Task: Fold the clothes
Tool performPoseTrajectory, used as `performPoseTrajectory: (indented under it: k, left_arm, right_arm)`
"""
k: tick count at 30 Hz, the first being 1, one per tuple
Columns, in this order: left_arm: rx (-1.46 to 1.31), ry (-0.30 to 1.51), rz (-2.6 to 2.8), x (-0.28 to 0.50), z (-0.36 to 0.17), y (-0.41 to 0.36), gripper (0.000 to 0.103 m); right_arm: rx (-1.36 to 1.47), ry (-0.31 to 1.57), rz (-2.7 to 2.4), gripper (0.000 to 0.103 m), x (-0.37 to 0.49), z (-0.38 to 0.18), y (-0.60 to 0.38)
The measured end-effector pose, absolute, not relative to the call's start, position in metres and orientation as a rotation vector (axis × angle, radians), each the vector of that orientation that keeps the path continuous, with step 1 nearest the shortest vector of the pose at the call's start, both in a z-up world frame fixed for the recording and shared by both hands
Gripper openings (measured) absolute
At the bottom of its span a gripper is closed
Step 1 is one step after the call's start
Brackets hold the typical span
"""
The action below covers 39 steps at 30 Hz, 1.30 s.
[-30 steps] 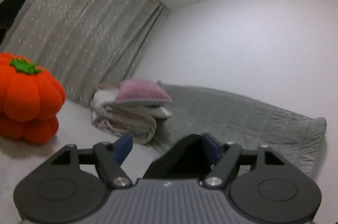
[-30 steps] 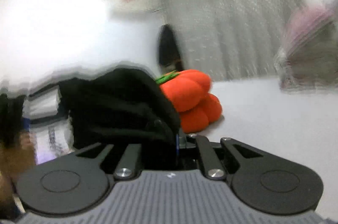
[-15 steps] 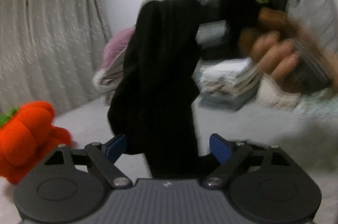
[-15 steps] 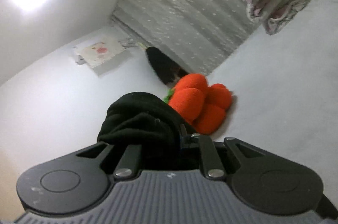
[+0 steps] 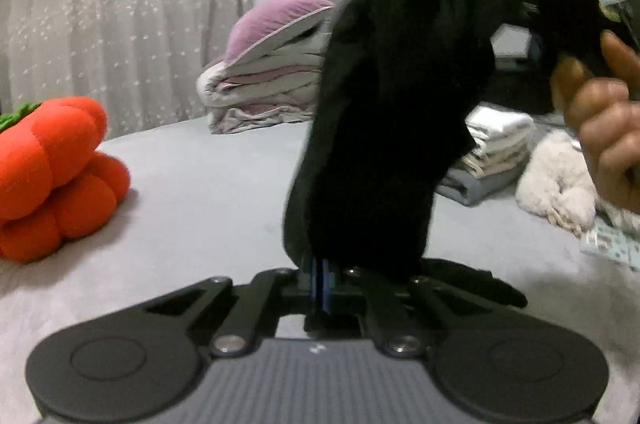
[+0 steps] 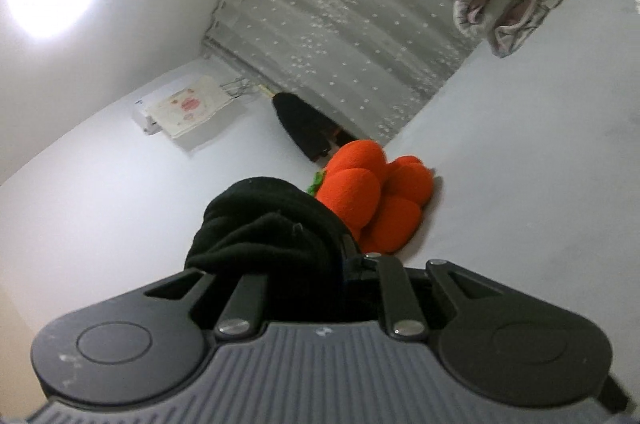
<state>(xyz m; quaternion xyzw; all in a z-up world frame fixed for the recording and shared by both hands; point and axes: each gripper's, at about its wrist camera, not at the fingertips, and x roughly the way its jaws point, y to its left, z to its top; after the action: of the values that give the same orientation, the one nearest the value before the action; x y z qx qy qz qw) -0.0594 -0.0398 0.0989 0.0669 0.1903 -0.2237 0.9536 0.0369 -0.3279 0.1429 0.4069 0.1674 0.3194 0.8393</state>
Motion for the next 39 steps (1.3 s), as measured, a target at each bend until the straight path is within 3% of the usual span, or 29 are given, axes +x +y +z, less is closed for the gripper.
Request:
performPoseTrajectory:
  k: [9, 17, 19, 20, 22, 23, 24, 25, 29, 34, 35, 36, 39]
  left_arm:
    - [0.176, 0.423, -0.318, -0.053, 0.108, -0.023, 0.001]
    - [0.181, 0.414, -0.305, -0.050, 0.108, -0.012, 0.001]
    - [0.170, 0.413, -0.324, -0.050, 0.106, -0.011, 0.001]
    - [0.176, 0.421, -0.352, -0.048, 0.103, -0.015, 0.005]
    - [0.240, 0.444, -0.402, -0.047, 0.094, -0.029, 0.026]
    - [0.283, 0.455, -0.415, -0.046, 0.089, -0.037, 0.046]
    - [0.321, 0.455, -0.418, -0.046, 0.085, -0.044, 0.053]
    - [0.351, 0.453, -0.425, -0.045, 0.082, -0.051, 0.053]
    - [0.344, 0.463, -0.427, -0.029, 0.081, -0.059, 0.071]
    - [0.240, 0.536, -0.413, 0.003, 0.071, -0.058, 0.070]
    - [0.215, 0.553, -0.412, 0.010, 0.069, -0.057, 0.066]
    - [0.189, 0.570, -0.410, 0.016, 0.067, -0.056, 0.052]
    - [0.124, 0.612, -0.409, 0.033, 0.058, -0.056, 0.027]
  right_arm:
    - [0.855, 0.470, 0.512, 0.020, 0.043, 0.122, -0.324]
    - [1.052, 0.667, 0.339, 0.021, 0.049, 0.079, -0.330]
    - [1.062, 0.724, 0.213, 0.028, 0.048, 0.068, -0.341]
    - [1.080, 0.754, 0.162, 0.029, 0.046, 0.060, -0.347]
    - [1.135, 0.801, 0.107, 0.032, 0.042, 0.047, -0.355]
    - [1.170, 0.812, 0.093, 0.034, 0.038, 0.042, -0.358]
    - [1.208, 0.818, 0.076, 0.039, 0.034, 0.037, -0.361]
    - [1.240, 0.819, 0.058, 0.041, 0.030, 0.033, -0.365]
    - [1.244, 0.796, -0.006, 0.041, 0.015, 0.032, -0.377]
    - [1.124, 0.763, -0.035, 0.041, 0.010, 0.042, -0.377]
    - [1.096, 0.758, -0.033, 0.041, 0.010, 0.043, -0.376]
    - [1.067, 0.756, -0.028, 0.041, 0.010, 0.044, -0.375]
    - [1.020, 0.783, 0.003, 0.041, 0.023, 0.041, -0.370]
